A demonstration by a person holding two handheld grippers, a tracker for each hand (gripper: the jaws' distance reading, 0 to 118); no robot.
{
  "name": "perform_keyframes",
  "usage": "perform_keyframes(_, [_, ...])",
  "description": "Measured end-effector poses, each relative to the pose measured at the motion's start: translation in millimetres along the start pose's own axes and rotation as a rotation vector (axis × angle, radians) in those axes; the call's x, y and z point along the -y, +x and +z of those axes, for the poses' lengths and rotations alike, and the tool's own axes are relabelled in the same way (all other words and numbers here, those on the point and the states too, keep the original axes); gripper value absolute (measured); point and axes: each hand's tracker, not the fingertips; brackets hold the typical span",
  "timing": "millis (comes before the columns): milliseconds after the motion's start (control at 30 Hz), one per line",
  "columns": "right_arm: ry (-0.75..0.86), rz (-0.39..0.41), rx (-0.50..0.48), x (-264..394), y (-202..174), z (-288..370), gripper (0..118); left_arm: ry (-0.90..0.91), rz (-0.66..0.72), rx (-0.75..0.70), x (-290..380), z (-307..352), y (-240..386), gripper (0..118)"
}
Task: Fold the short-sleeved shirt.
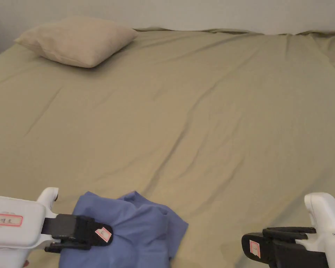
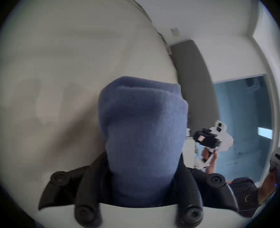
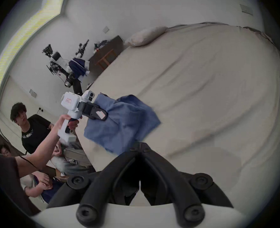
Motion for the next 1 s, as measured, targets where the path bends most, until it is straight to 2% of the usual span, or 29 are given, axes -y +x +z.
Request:
perform_keyframes(133, [-0.012,0.024,-0.019,-10.2,-17.0,-17.6,2,0.051,0.046,-0.185,-14.7,77.6,-38.8,34])
perform_keyframes(267, [-0.060,0.077,-0.013,-10.3,-29.5,-34.0,2,-0.005,0.118,-0.394,-22.5,107.2,-68.7,34])
perform_keyframes(300, [-0.069,0.082,-0.011,-9.0,-32.3,-37.1,2,0.002,0.157,-0.397,-23.5,110.2,-73.7,35])
perform_keyframes(333, [-0.077,0.087,-0.020,-7.3,-34.0,-39.0,2,0.007,0.207,-0.398,-23.5,112.2,-78.3,55])
perform_keyframes(367, [-0.084,0.090,-0.029,-5.9,-35.0,-39.8,2,0.012,0.234,-0.411,-22.6,112.4,-79.9,83])
perform_keyframes(400, [-0.086,0.091,-0.035,-4.2,-36.1,-39.7,2,0.049,0.237,-0.485,-20.5,112.3,-78.8,106])
perform_keyframes(433, [-0.086,0.093,-0.038,-2.9,-36.8,-37.9,2,0.076,0.209,-0.602,-16.7,110.9,-74.1,112])
perform_keyframes(500, [-0.080,0.095,-0.044,-2.1,-34.3,-29.7,2,0.112,0.136,-0.752,-6.0,118.9,-64.2,112])
perform_keyframes(533, [-0.071,0.099,-0.042,-1.7,-32.2,-22.7,2,0.139,0.165,-0.726,1.3,125.8,-57.2,112])
perform_keyframes(600, [-0.053,0.101,-0.039,-1.1,-26.8,-9.5,2,0.247,0.258,-0.766,12.5,143.1,-35.9,112])
perform_keyframes(633, [-0.041,0.101,-0.033,-1.5,-19.3,0.3,2,0.304,0.263,-0.812,17.4,154.0,-16.9,107])
perform_keyframes(667, [-0.030,0.102,-0.024,-1.4,-16.3,8.4,2,0.348,0.238,-0.814,16.2,168.9,-5.9,96])
perform_keyframes(700, [-0.013,0.107,-0.013,-1.1,-13.0,19.0,2,0.406,0.201,-0.825,20.1,177.8,20.6,71])
perform_keyframes(733, [0.009,0.119,0.009,-1.6,-10.3,32.4,2,0.470,0.144,-0.810,22.1,182.7,51.9,19])
perform_keyframes(767, [0.028,0.128,0.028,-2.3,-8.5,43.2,2,0.498,0.087,-0.800,23.5,185.1,76.6,7])
perform_keyframes(900, [0.143,0.151,0.115,-6.9,-0.4,106.1,2,0.770,-0.257,-0.874,37.5,167.7,216.5,7])
perform_keyframes(1000, [0.262,0.171,0.176,-12.0,0.1,160.1,2,0.930,-0.427,-0.726,57.7,134.6,303.6,7])
